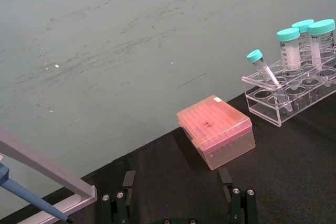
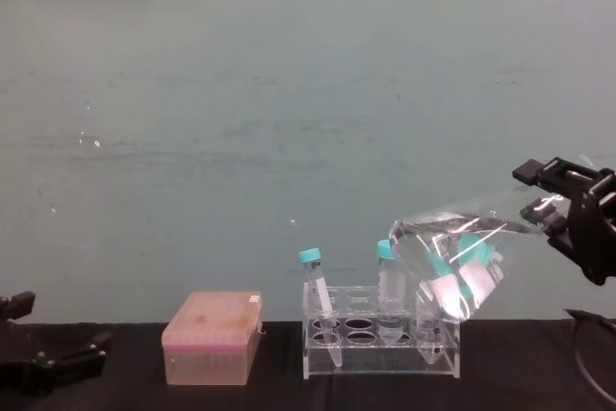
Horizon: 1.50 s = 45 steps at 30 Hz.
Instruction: Pick up the beaker with the right gripper, shake it three times, and then put it down.
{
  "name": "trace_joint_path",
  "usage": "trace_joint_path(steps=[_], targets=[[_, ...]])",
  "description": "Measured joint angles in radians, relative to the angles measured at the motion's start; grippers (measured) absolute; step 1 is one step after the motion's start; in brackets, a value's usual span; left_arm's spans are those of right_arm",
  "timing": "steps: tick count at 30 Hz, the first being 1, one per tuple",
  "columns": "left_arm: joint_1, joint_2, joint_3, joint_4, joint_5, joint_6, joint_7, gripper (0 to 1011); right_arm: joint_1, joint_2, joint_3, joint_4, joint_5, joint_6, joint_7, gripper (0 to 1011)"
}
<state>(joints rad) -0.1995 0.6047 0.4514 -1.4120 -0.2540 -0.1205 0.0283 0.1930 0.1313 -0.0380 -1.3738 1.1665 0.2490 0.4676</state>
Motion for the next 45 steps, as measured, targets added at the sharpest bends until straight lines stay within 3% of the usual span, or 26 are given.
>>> trace_joint_path(steps=[3, 8, 11, 14, 20, 23, 24, 26, 29, 33, 34, 35, 36, 40, 41, 45], targets=[[0.000, 0.000, 0.000, 0.000, 0.000, 0.000, 0.000, 1000, -0.005, -0.014, 0.010, -0.003, 0.044, 0.020, -0.027, 453], [0.000, 0.000, 0.000, 0.000, 0.000, 0.000, 0.000, 1000, -0.008, -0.018, 0.011, -0.010, 0.077, 0.036, -0.056, 453], [0.000, 0.000, 0.000, 0.000, 0.000, 0.000, 0.000, 1000, -0.009, -0.010, 0.003, -0.015, 0.077, 0.037, -0.069, 453], [0.000, 0.000, 0.000, 0.000, 0.000, 0.000, 0.000, 1000, -0.007, 0.026, -0.026, -0.028, 0.035, 0.038, -0.086, 453], [0.000, 0.000, 0.000, 0.000, 0.000, 0.000, 0.000, 1000, 0.025, 0.171, -0.126, -0.079, -0.146, 0.027, -0.117, 453], [0.000, 0.000, 0.000, 0.000, 0.000, 0.000, 0.000, 1000, 0.038, 0.218, -0.155, -0.095, -0.209, 0.015, -0.127, 453], [0.000, 0.000, 0.000, 0.000, 0.000, 0.000, 0.000, 1000, 0.049, 0.254, -0.177, -0.106, -0.257, 0.006, -0.134, 453], [0.000, 0.000, 0.000, 0.000, 0.000, 0.000, 0.000, 1000, 0.060, 0.294, -0.204, -0.116, -0.316, -0.006, -0.141, 453], [0.000, 0.000, 0.000, 0.000, 0.000, 0.000, 0.000, 1000, 0.089, 0.388, -0.271, -0.145, -0.477, -0.032, -0.169, 453], [0.000, 0.000, 0.000, 0.000, 0.000, 0.000, 0.000, 1000, 0.110, 0.452, -0.325, -0.171, -0.621, -0.041, -0.190, 453], [0.000, 0.000, 0.000, 0.000, 0.000, 0.000, 0.000, 1000, 0.122, 0.482, -0.355, -0.183, -0.697, -0.043, -0.201, 453], [0.000, 0.000, 0.000, 0.000, 0.000, 0.000, 0.000, 1000, 0.126, 0.492, -0.366, -0.188, -0.725, -0.043, -0.205, 453], [0.000, 0.000, 0.000, 0.000, 0.000, 0.000, 0.000, 1000, 0.138, 0.518, -0.398, -0.200, -0.798, -0.044, -0.214, 453], [0.000, 0.000, 0.000, 0.000, 0.000, 0.000, 0.000, 1000, 0.159, 0.554, -0.451, -0.220, -0.926, -0.044, -0.231, 453], [0.000, 0.000, 0.000, 0.000, 0.000, 0.000, 0.000, 1000, 0.167, 0.566, -0.473, -0.227, -0.979, -0.044, -0.238, 453], [0.000, 0.000, 0.000, 0.000, 0.000, 0.000, 0.000, 1000, 0.184, 0.586, -0.518, -0.240, -1.097, -0.044, -0.255, 453]])
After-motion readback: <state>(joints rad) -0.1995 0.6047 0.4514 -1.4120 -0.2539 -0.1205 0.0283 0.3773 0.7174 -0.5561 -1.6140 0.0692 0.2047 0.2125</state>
